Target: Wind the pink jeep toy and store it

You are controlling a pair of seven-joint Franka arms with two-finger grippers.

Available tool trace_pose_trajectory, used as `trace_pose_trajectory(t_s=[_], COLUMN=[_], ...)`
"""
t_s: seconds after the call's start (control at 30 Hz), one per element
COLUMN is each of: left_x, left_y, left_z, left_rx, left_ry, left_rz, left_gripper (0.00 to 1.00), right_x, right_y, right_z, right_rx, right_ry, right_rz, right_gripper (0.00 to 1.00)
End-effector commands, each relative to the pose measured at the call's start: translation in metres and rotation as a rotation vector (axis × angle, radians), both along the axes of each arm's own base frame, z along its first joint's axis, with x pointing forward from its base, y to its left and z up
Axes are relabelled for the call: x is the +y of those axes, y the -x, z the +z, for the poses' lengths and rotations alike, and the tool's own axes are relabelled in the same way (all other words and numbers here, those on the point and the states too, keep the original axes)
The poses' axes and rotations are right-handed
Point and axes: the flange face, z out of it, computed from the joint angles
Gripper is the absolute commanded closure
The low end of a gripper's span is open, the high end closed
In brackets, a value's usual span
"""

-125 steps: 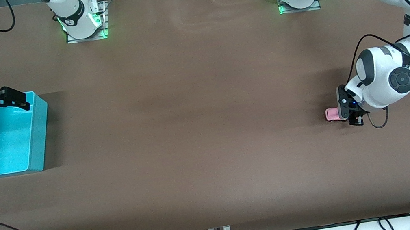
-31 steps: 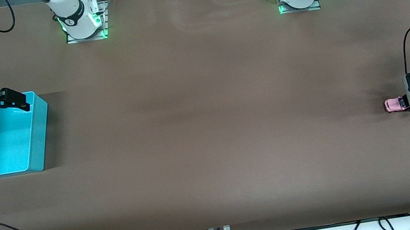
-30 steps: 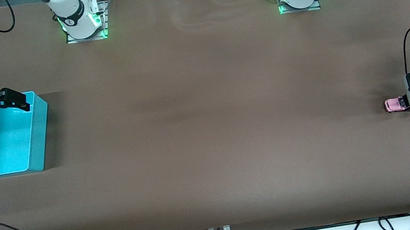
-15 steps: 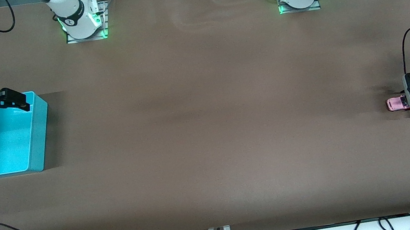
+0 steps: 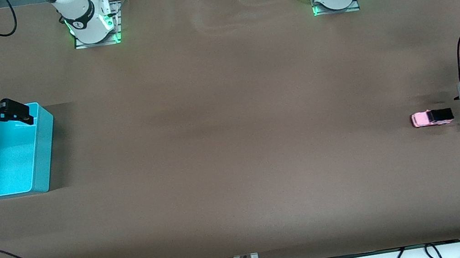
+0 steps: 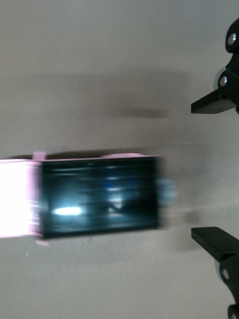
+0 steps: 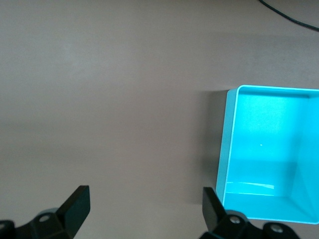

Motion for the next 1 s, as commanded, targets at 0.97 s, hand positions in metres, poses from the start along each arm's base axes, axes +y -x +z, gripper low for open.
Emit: trace_pose_trajectory(t_s=[0.97], left_x=[-0.083], left_y=[-0.070], left_z=[0.176], left_rx=[-0.068], left_ry=[-0.034], left_rz=[0.218], left_gripper=[0.00], right_x=[0.000], right_y=[-0.004], right_z=[0.006], right_rx=[-0.008], right_ry=[0.009], right_rz=[0.008], right_gripper=[0.00])
